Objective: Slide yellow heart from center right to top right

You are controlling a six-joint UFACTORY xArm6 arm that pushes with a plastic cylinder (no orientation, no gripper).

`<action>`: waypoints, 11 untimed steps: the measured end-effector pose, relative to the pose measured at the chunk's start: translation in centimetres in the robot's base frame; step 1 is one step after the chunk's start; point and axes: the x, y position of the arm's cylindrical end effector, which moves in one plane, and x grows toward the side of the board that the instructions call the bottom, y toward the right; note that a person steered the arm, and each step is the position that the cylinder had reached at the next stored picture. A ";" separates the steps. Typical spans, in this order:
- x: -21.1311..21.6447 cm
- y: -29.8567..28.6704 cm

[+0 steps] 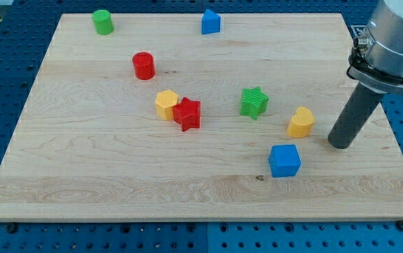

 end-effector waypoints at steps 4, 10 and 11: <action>0.0 1.2; -0.1 2.3; -0.4 2.3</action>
